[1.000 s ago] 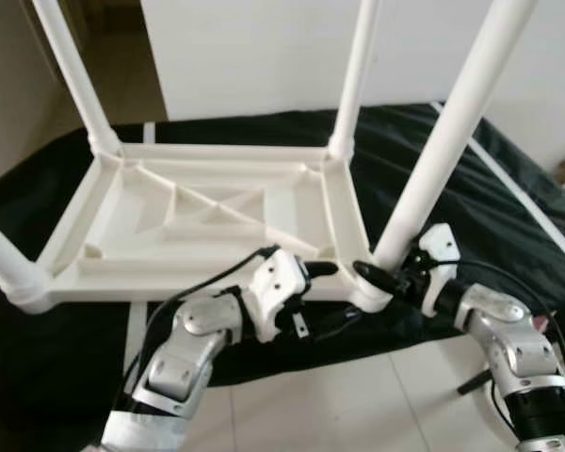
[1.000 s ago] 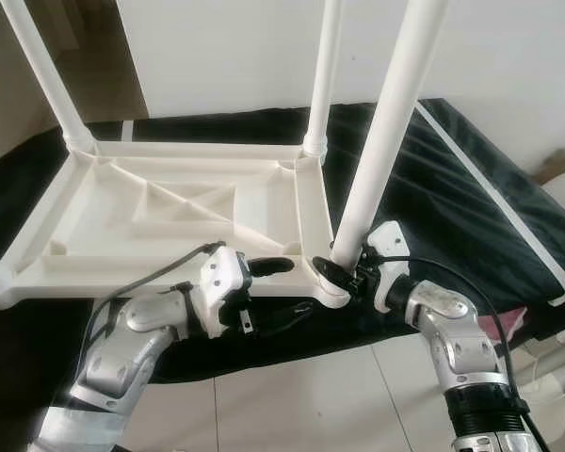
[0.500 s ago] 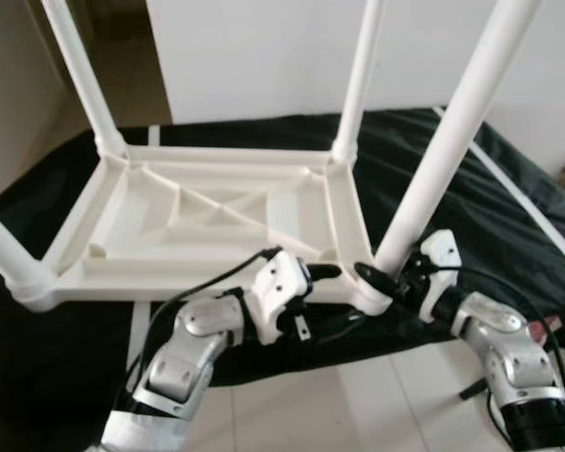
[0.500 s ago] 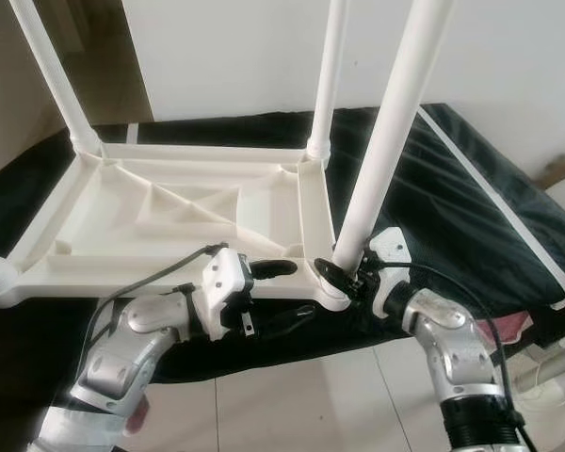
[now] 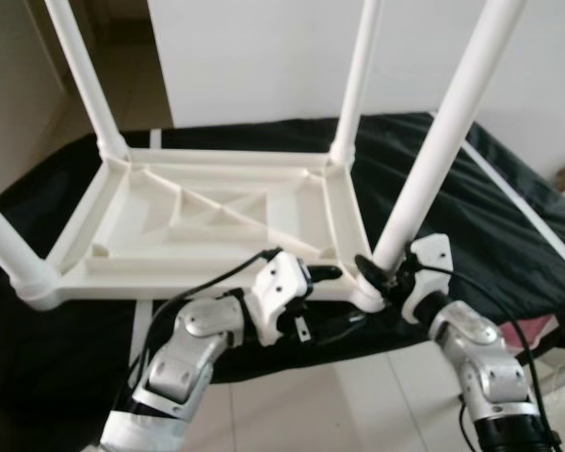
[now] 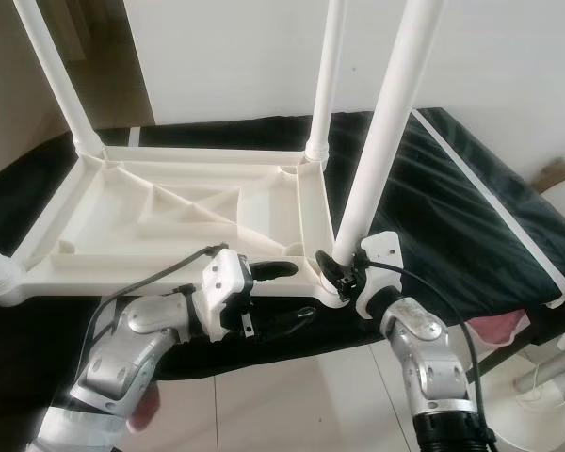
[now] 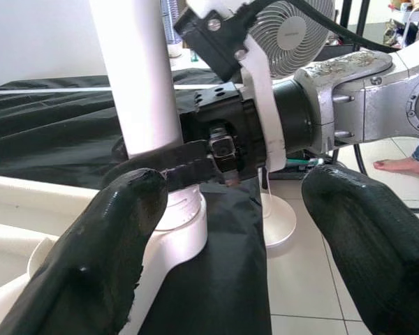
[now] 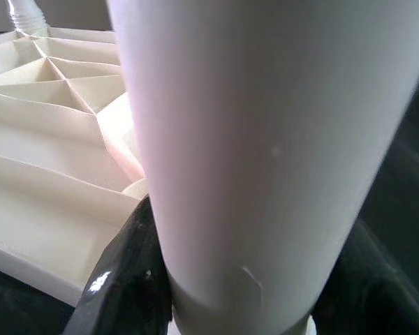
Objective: Building children table
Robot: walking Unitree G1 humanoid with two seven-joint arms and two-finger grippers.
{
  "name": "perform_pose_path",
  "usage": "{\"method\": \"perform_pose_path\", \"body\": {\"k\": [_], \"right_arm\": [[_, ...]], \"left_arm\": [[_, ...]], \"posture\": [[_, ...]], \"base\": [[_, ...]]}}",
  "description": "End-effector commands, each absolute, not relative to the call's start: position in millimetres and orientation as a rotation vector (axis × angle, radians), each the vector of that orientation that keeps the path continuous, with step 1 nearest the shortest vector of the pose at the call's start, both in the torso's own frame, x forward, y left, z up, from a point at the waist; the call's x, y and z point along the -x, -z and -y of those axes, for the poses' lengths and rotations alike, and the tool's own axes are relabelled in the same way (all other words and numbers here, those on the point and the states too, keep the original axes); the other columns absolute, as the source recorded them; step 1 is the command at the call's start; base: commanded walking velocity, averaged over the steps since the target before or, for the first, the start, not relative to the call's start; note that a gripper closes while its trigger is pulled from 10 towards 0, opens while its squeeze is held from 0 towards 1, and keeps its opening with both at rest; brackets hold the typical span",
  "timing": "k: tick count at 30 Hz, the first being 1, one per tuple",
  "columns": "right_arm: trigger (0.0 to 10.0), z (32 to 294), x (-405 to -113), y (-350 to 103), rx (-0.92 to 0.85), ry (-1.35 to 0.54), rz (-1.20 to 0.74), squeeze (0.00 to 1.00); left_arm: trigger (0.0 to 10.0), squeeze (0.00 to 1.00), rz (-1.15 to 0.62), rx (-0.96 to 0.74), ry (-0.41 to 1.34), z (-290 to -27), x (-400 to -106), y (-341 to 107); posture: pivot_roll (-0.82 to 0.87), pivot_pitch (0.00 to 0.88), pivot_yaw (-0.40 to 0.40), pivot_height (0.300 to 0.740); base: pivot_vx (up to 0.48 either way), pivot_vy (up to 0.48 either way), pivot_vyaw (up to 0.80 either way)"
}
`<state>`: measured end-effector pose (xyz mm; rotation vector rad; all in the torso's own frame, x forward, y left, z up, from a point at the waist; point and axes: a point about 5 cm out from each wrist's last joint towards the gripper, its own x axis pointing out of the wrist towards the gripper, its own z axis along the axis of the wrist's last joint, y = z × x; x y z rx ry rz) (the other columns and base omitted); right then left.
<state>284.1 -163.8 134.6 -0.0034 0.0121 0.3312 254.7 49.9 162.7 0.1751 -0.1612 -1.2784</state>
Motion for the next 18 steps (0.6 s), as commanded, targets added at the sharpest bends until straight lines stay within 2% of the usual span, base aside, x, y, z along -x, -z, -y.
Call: {"method": "perform_pose_path", "body": {"k": [1, 5, 9, 18], "right_arm": [[10.0, 160, -282, -128, -0.026, -0.216, -0.042, 0.0], [10.0, 155, -282, -121, -0.087, -0.007, -0.052, 0.0], [10.0, 151, -280, -117, -0.11, 0.095, -0.063, 0.0], [10.0, 138, -276, -122, -0.126, 0.074, -0.038, 0.0]], "left_arm": [[10.0, 0.0, 0.164, -0.182, 1.271, -49, -255, -165], [10.0, 0.0, 0.163, -0.176, 1.269, -49, -254, -164], [10.0, 0.0, 0.162, -0.172, 1.269, -49, -252, -164], [10.0, 0.0, 0.158, -0.173, 1.275, -50, -252, -165]], "posture": [[-0.02, 0.006, -0.052, 0.74], [-0.01, 0.012, -0.055, 0.74], [-0.01, 0.018, -0.052, 0.74], [-0.02, 0.03, -0.042, 0.74]], "base": [[0.0, 0.0, 0.0], [0.0, 0.0, 0.0], [0.0, 0.0, 0.0], [0.0, 0.0, 0.0]]}}
